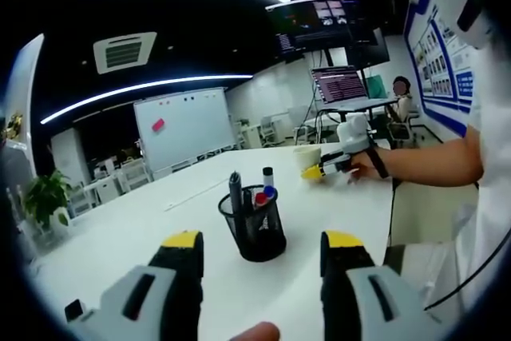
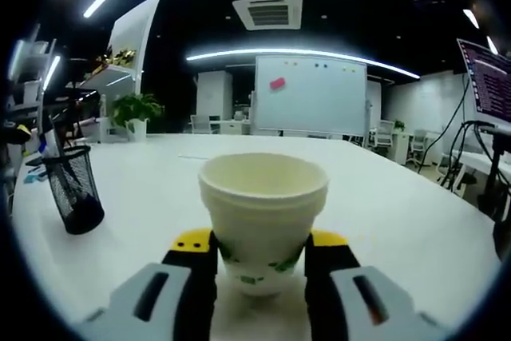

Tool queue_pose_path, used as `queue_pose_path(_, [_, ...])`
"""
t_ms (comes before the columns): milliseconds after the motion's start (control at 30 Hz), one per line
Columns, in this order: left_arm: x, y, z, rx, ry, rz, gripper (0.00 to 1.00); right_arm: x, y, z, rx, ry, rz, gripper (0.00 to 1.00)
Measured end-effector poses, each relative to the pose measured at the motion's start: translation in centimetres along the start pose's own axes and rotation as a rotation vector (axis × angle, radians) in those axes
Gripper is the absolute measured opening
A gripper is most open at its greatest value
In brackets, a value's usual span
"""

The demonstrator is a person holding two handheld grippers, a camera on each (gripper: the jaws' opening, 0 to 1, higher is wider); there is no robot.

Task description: Place the scattered laser pointers and whiteboard markers into the pen holder and stack the scattered paper cups together

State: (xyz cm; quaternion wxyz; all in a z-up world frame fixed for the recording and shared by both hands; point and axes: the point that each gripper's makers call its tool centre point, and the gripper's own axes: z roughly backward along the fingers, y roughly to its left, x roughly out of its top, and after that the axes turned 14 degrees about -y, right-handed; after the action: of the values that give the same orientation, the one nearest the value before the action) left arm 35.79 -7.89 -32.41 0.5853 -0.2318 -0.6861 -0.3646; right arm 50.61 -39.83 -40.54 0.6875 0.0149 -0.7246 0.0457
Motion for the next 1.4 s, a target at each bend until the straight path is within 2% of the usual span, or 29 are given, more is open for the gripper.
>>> queue_pose_path(433, [0.0,0.0,0.0,0.002,0.0,0.0,0.59,0.2,-0.3,0.2,-0.01,-0.011,-0.007,0.43])
queue_pose_path(1000, [0.0,0.1,0.1,0.01,0.001,-0.008,0.59,1.4,-0.8,0.7,-0.037,-0.044,-0.02,0.43])
queue_pose_path(1400, [0.0,0.3,0.4,0.016,0.001,-0.013,0.59,1.8,-0.7,0.9,-0.03,-0.056,-0.017,0.43])
